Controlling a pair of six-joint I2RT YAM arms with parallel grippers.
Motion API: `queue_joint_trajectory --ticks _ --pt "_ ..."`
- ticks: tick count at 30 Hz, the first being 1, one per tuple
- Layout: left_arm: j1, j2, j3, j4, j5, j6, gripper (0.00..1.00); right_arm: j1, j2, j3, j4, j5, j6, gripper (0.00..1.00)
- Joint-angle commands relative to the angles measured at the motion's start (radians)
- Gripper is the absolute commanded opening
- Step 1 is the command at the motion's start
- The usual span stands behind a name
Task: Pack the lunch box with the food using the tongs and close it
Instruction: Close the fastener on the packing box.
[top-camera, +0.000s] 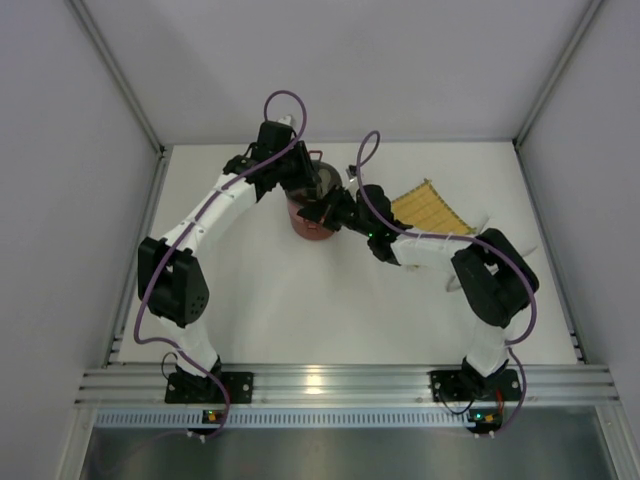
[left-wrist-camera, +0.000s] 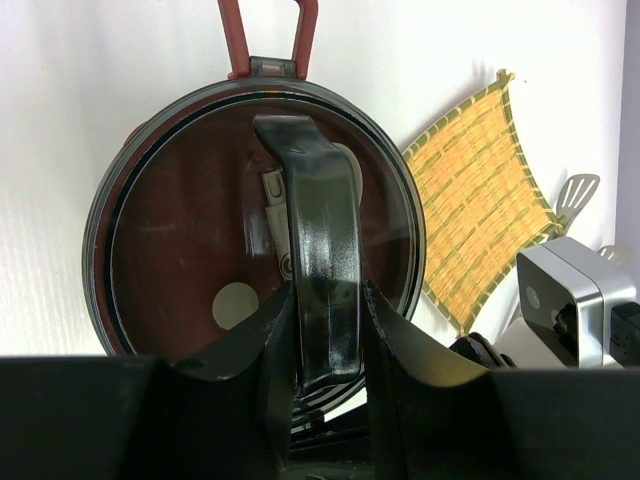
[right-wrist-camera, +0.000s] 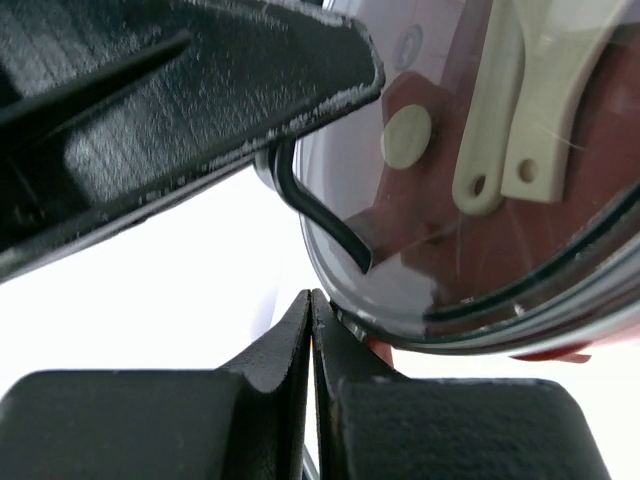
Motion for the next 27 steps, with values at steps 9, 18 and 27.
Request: queue_joint_trajectory --ticks 9,18,27 --pt "0.000 0.062 -0.020 -0.168 -0.059 0.061 0.00 -0.017 0.037 -0.087 0.109 0.041 -0.032 0.00" --pt "-0.002 0.061 -0.014 -0.174 -0.059 0.061 0.00 -0.033 0.081 -0.085 0.121 0.048 -0.039 0.00" --pt "0.000 0.061 -0.012 -0.178 -0.064 0.066 0.00 -0.054 -0.003 -0.085 0.038 0.025 -0.079 0.00"
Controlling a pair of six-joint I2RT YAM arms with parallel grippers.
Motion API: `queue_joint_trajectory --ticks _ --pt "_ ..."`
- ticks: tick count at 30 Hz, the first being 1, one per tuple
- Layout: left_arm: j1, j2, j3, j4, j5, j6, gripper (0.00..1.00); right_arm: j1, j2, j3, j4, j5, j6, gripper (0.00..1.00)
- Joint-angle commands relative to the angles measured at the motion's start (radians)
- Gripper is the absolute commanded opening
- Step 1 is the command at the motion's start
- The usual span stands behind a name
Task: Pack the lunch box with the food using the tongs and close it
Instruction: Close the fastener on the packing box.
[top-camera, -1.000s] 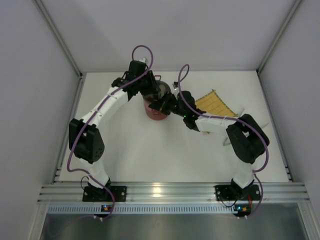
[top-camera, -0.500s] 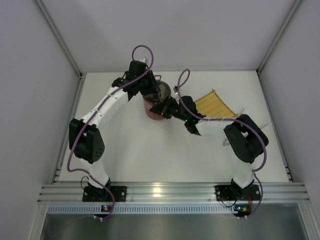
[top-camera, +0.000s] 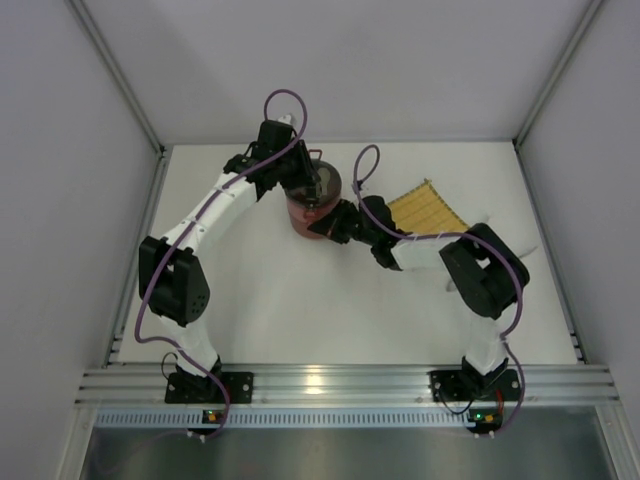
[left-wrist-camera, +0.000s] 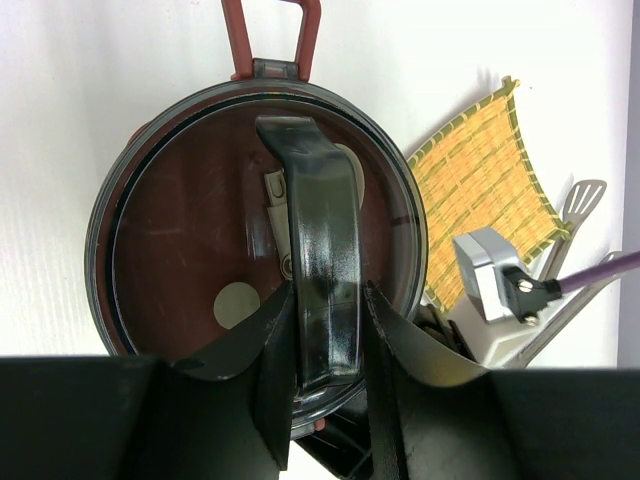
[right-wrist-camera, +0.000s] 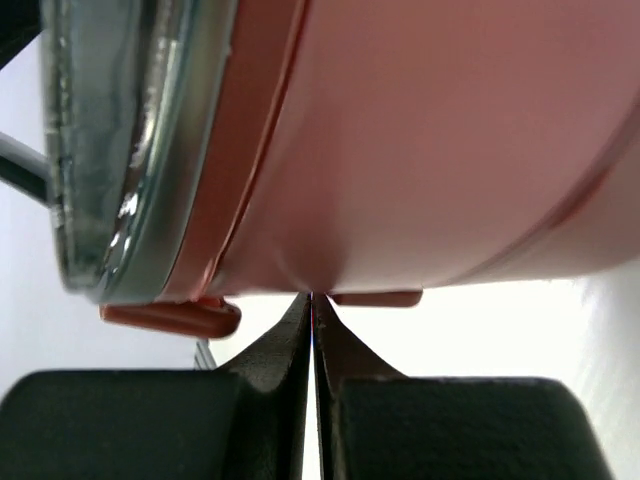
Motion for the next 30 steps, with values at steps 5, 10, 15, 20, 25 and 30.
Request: queue_joint_trajectory --ticks 5,10,15,20,25,30 --pt "0.001 0.061 -0.032 -0.176 -0.048 0.054 0.00 -0.021 -0.270 0.032 -0.354 0.114 -0.192 0.00" --pt "0.002 0.058 -0.035 -0.175 -0.047 0.057 0.00 -0.021 -0.416 0.097 -0.691 0.200 -0.301 0.00" --pt "0.001 0.064 -0.037 -0.176 -0.041 0.054 0.00 -0.105 -0.393 0.224 -0.703 0.191 -0.364 0.00" --pt "0.001 0.073 -0.029 -0.187 -0.041 0.071 0.00 -0.162 -0.170 0.503 -0.674 0.117 -0.402 0.00" --pt "-0.001 0.105 0.001 -0.261 -0.038 0.100 0.00 -0.192 0.051 0.800 -0.682 0.031 -0.434 0.00" --pt "-0.004 0.075 -0.063 -0.267 -0.044 0.116 0.00 -0.198 0.206 1.023 -0.723 -0.017 -0.462 0.00"
